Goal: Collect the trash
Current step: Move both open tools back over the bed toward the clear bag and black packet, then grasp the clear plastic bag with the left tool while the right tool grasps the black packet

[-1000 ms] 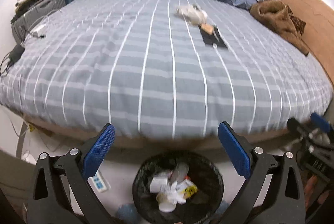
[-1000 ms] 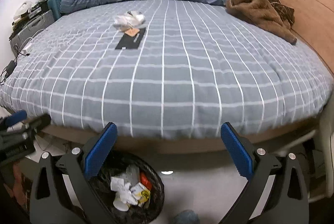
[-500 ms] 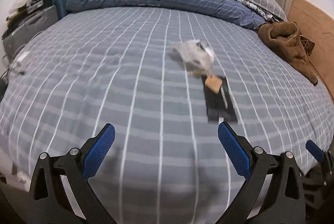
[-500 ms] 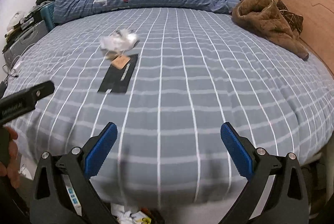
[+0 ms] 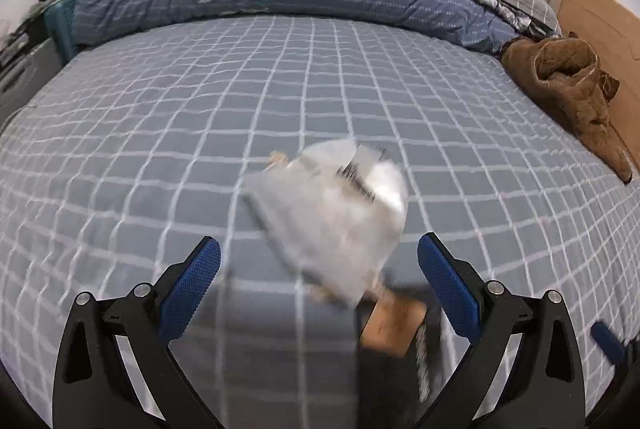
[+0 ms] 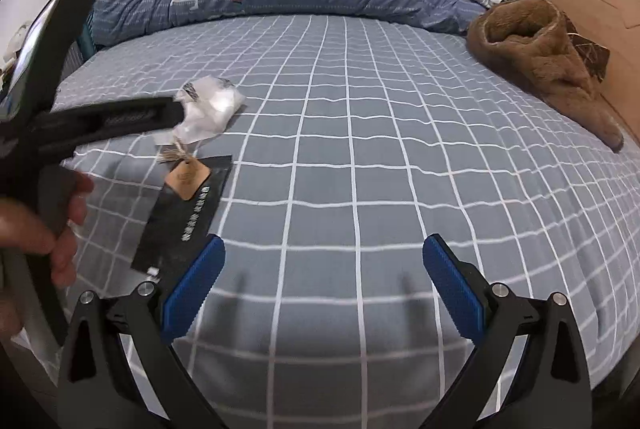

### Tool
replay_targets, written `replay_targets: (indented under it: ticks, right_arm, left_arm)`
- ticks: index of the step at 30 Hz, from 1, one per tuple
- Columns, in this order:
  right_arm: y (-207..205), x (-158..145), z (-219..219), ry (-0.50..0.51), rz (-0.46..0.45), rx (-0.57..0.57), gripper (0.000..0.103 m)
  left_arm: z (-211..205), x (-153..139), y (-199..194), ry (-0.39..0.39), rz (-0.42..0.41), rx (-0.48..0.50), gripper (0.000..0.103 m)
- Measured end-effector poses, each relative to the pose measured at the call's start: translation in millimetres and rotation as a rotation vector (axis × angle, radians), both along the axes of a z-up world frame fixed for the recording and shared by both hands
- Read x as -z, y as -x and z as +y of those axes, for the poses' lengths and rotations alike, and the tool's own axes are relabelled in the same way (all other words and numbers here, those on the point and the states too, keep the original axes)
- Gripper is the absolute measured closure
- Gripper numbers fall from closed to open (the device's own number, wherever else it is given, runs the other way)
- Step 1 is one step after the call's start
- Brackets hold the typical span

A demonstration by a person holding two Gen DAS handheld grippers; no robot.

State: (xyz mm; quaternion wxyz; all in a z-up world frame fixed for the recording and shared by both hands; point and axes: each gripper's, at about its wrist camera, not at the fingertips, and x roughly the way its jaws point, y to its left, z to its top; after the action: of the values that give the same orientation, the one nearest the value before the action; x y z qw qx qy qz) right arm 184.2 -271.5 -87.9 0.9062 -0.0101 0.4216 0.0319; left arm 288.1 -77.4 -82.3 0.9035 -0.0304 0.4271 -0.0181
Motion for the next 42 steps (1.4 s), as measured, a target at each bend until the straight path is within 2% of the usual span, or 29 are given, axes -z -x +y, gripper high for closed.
replay_targets:
  ticks: [6,10,11,13,17,25,31,36,39,40,42]
  right_arm:
    - [-19,11,-5,-0.035,0.027,0.013,0.008]
    - [-25,16,-1,-0.027,0.038,0.000,0.008]
    - [-27,17,1,-0.026,0.041,-0.003,0.009]
    - [-29,18,6,-0.021,0.049,-0.011,0.011]
    - [-30,17,18,-0.009,0.048,-0.021,0.011]
    - [-36,14,58,-0.038,0.060,-0.060,0.011]
    - [-42,23,95,-0.072,0.111,-0.067,0.012]
    - [-47,28,111,-0.074,0.134,-0.049,0.023]
    - [-49,29,112,-0.075,0.142,-0.036,0.038]
    - [-50,29,112,-0.076,0.144,-0.034,0.046]
    - [-51,29,109,-0.086,0.146,-0.032,0.049]
  left_arm:
    - [-15,30,-29,0.011,0.051,0.032,0.010]
    - [-17,46,-41,-0.010,0.073,0.035,0.023]
    - [-16,45,-43,-0.010,0.070,0.031,0.033]
    - [-14,43,-45,-0.014,0.068,0.030,0.042]
    - [-3,42,-44,0.002,0.060,0.045,0.052]
    - [40,28,-32,-0.012,0.033,0.002,0.054]
    - [78,18,-20,0.009,0.030,-0.046,0.054]
    - [93,4,-2,-0.003,0.018,-0.056,0.054]
    - [97,-1,6,-0.015,0.015,-0.057,0.054]
    - [99,-2,10,-0.017,0.016,-0.060,0.054]
    - [102,-5,14,-0.007,0.013,-0.063,0.054]
